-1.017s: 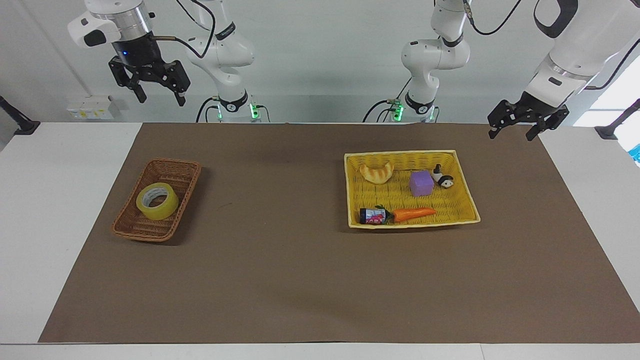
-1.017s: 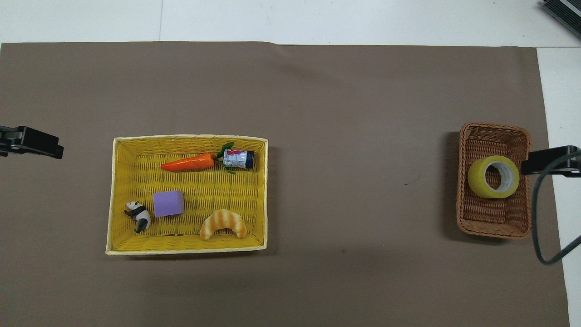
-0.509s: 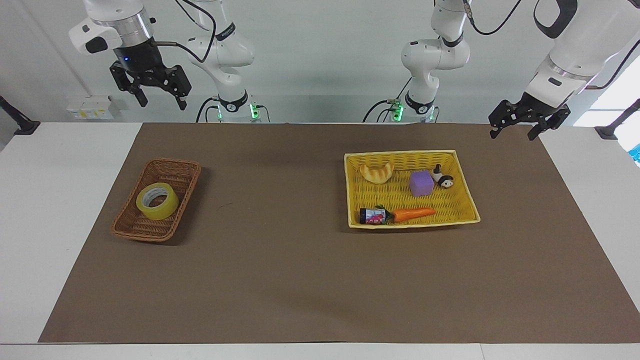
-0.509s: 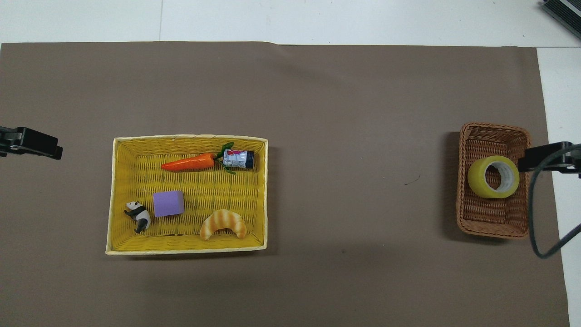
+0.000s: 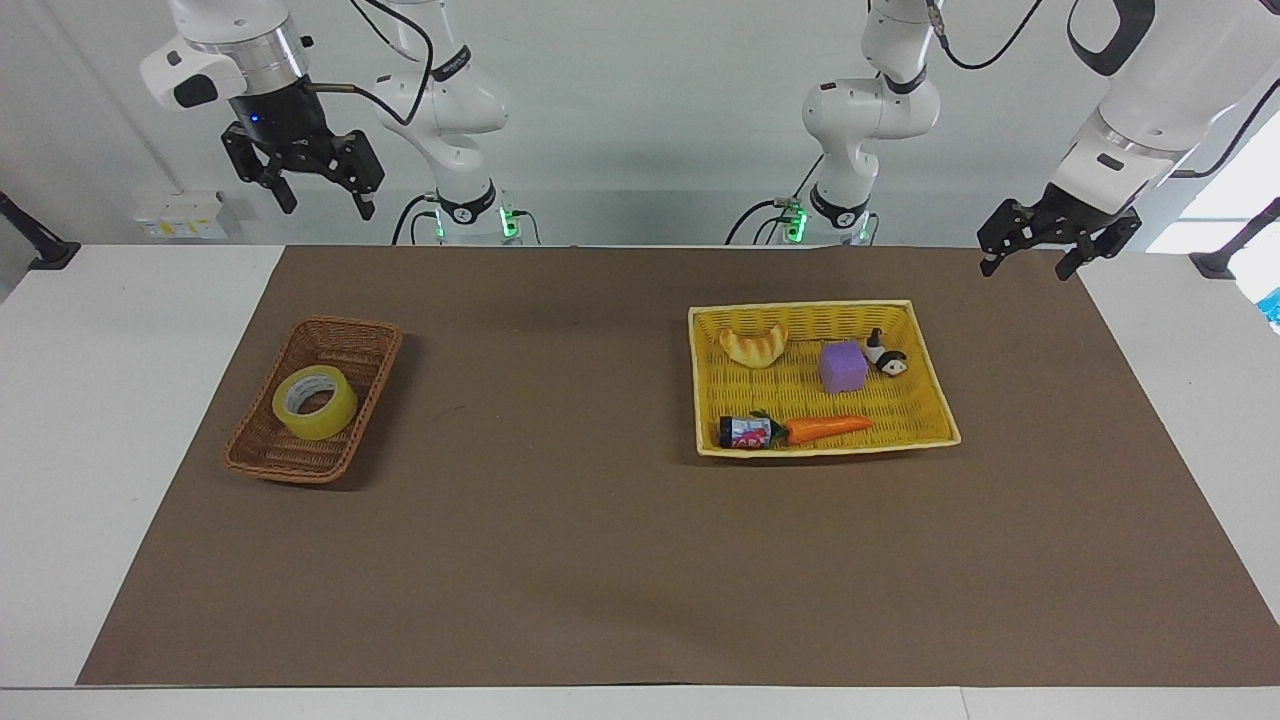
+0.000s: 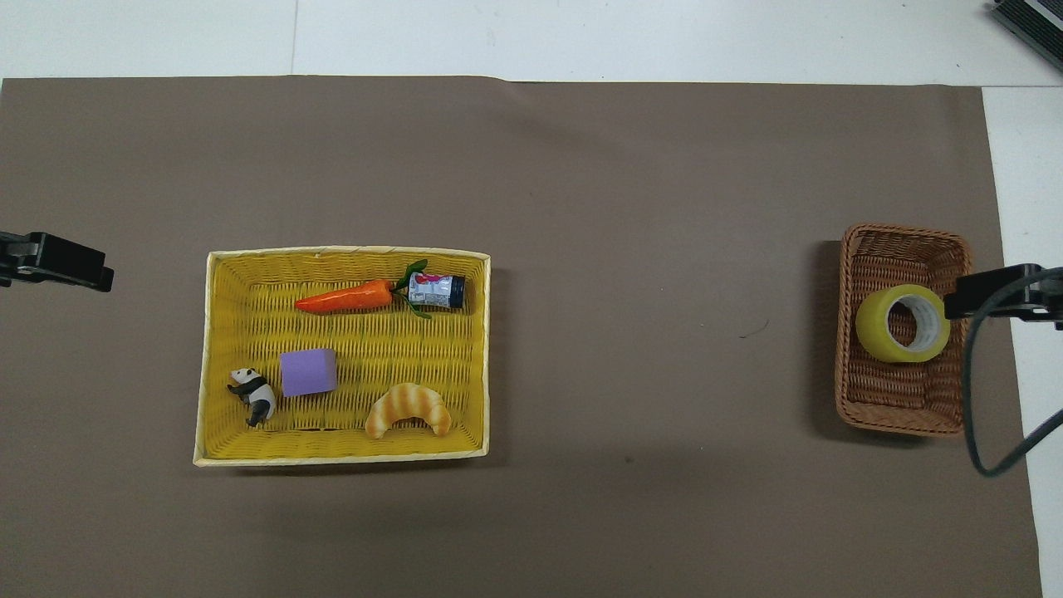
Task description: Move tape to another basket
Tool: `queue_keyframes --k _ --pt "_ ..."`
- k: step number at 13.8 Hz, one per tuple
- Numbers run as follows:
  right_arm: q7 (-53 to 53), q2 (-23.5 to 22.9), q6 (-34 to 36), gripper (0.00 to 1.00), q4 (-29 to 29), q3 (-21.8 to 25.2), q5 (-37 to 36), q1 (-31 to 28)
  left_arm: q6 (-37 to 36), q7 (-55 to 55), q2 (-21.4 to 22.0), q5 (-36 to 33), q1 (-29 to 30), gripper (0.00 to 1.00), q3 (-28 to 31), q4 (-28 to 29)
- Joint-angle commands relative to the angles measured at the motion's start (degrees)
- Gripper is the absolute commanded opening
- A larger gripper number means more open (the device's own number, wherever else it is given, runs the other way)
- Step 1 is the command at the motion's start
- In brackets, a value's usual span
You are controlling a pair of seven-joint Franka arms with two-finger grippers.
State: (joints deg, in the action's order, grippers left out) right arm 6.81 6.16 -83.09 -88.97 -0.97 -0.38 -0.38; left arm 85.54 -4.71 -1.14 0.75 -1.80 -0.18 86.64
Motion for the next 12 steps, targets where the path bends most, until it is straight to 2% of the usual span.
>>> queue_keyframes --k 1,12 --pt "-2.50 2.81 -1.29 1.00 -3.58 -0.17 -0.15 -0.24 -0.63 -0.65 0.79 -0.66 -0.31 1.00 0.35 0.19" --pt "-8.28 2.37 -1.37 1.00 -3.23 0.09 -0.06 -0.94 -0.98 -0.65 0.88 -0.66 -0.22 1.00 0.35 0.28"
